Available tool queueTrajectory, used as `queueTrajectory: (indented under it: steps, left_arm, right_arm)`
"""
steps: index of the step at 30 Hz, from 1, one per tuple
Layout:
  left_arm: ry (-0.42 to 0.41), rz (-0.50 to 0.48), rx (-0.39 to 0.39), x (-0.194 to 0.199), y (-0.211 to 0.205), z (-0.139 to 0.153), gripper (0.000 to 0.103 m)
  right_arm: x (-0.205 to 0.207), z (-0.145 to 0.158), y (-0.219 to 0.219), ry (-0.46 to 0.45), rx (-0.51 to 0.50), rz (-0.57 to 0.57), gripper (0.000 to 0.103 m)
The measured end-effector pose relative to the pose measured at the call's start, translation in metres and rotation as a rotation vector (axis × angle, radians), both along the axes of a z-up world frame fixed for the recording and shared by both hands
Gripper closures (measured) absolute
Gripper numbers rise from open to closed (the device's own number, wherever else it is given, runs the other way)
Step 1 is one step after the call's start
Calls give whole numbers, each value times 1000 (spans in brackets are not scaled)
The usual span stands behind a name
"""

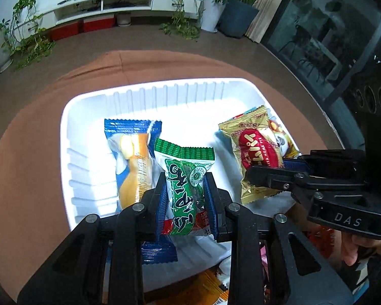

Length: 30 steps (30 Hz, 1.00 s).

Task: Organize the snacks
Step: 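Open the left gripper in the tray while the right gripper releases the gold packet beside it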

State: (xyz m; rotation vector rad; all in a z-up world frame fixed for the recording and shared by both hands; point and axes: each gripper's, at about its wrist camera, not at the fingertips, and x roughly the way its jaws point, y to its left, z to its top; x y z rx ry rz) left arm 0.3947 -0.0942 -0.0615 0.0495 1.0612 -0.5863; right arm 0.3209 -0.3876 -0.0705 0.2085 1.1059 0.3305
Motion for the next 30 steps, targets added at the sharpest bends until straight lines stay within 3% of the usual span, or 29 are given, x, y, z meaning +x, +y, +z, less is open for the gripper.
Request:
queueTrajectory:
  steps: [5, 9, 16, 18, 23, 26, 30]
  left_arm:
    - [19, -2, 20, 3, 3, -17, 71]
    - [8, -6, 21, 2, 0, -18, 49]
    - [-11, -10, 23, -5, -4, -12, 42]
    - [-20, -5, 11, -9, 0, -5, 37]
    - [-69, 11, -28, -28, 15, 27, 19]
    - [-99, 16, -57, -42, 23, 46, 8]
    - [-130, 7, -93, -67, 40, 70, 1]
  right_arm:
    - [1, -11, 1, 21, -8, 4, 86]
    - [1, -14, 0, 28, -11, -5, 81]
    - [-4, -10, -4, 10, -23, -15, 81]
    - [-8, -4, -7, -6, -17, -21, 76]
    - [-20, 20, -15, -63, 13, -49, 44]
    - [-30, 42, -23, -111, 48, -75, 34]
    - [-53, 74, -38, -191, 109, -111, 23]
